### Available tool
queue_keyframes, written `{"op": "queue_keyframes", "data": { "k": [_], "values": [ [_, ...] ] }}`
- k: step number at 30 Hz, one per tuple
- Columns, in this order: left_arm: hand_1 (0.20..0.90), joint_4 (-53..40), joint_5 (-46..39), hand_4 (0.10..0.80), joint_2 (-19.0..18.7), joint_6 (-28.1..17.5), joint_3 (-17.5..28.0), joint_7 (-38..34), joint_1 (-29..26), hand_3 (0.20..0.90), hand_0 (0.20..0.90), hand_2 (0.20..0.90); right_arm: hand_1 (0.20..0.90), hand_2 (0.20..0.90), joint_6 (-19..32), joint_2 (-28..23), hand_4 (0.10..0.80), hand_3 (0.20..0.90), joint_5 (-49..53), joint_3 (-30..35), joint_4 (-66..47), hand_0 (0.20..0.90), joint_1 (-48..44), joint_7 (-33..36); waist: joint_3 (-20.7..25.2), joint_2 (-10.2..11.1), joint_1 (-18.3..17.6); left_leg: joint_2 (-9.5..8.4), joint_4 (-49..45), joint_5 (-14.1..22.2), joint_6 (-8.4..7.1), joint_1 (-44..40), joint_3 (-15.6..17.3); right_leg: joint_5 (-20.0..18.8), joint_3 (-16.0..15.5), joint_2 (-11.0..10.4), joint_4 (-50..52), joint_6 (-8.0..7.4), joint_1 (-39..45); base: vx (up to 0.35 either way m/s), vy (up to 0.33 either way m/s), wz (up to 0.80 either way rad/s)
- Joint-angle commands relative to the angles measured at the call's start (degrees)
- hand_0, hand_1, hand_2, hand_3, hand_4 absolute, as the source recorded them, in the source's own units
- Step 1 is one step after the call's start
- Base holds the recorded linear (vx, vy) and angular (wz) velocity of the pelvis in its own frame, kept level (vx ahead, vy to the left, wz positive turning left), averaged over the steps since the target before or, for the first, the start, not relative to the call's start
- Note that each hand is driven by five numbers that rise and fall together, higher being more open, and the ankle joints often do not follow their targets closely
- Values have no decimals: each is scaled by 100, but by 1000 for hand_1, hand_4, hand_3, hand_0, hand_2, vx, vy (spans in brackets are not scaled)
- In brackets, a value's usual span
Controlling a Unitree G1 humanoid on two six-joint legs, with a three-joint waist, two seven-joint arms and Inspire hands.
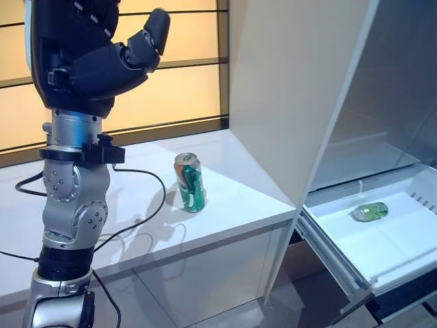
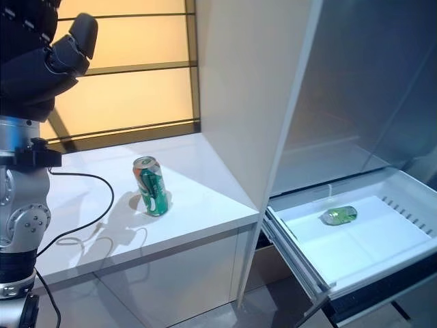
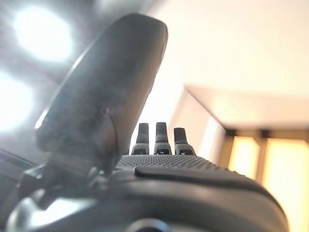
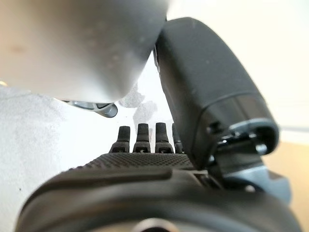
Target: Put drinks into fridge and close the fridge
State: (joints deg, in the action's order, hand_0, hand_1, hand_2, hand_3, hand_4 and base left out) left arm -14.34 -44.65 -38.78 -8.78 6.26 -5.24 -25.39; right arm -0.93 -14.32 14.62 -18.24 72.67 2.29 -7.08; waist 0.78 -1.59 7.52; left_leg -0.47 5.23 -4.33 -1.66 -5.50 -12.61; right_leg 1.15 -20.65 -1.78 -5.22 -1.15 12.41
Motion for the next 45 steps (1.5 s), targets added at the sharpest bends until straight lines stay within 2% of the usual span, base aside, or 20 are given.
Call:
{"op": "queue_keyframes", "data": {
  "k": [1,7,11,14,22,24,29,45],
  "values": [
    [900,237,-239,800,-457,-49,705,216,-76,900,900,900,900,900,-20,276,800,900,-57,-169,151,900,-379,-228,-212,134,145,-320,-23,731,254,-300,210,692,176,234,27,423,111,-14,-27,27],
    [900,455,-801,800,-414,168,945,898,566,900,900,900,900,900,-69,220,800,900,-58,-86,102,900,-372,-240,-245,122,282,-338,-23,657,213,-273,34,720,5,220,23,433,154,-18,-13,23],
    [900,455,-1525,800,-269,587,885,1769,882,900,900,900,900,900,-142,167,800,900,-57,-34,66,900,-391,-244,-262,104,323,-345,-23,622,186,-262,-30,727,-48,219,23,441,173,-17,-5,12],
    [900,679,-1654,800,-233,803,854,2064,1040,900,900,900,900,900,-187,91,800,900,-113,20,35,900,-404,-275,-272,54,305,-342,-23,605,175,-263,-19,733,-46,206,55,440,165,-18,10,16],
    [900,1250,-1367,800,-278,988,754,2408,1182,900,900,900,900,900,-245,27,800,900,-175,98,-3,900,-402,-287,-286,-11,231,-331,-23,618,183,-289,79,738,14,195,90,423,158,-2,2,2],
    [900,1444,-1238,800,-162,1108,696,2578,1263,900,900,900,900,900,-239,-25,800,900,-256,167,9,900,-397,-334,-294,-44,159,-320,-23,634,195,-305,172,726,84,190,102,408,143,0,0,0],
    [900,1685,-932,800,-96,1075,556,2605,1270,900,900,900,900,900,-255,-67,800,900,-330,225,-17,900,-376,-370,-286,-68,46,-307,-23,671,216,-326,333,704,206,190,101,382,127,0,0,0],
    [900,1731,-535,800,104,1424,238,2860,1112,900,900,900,900,900,-263,-140,800,900,-487,389,-75,900,-316,-435,-298,-87,-203,-292,-23,782,304,-409,687,616,544,206,61,328,109,11,11,-8]
  ]
}}
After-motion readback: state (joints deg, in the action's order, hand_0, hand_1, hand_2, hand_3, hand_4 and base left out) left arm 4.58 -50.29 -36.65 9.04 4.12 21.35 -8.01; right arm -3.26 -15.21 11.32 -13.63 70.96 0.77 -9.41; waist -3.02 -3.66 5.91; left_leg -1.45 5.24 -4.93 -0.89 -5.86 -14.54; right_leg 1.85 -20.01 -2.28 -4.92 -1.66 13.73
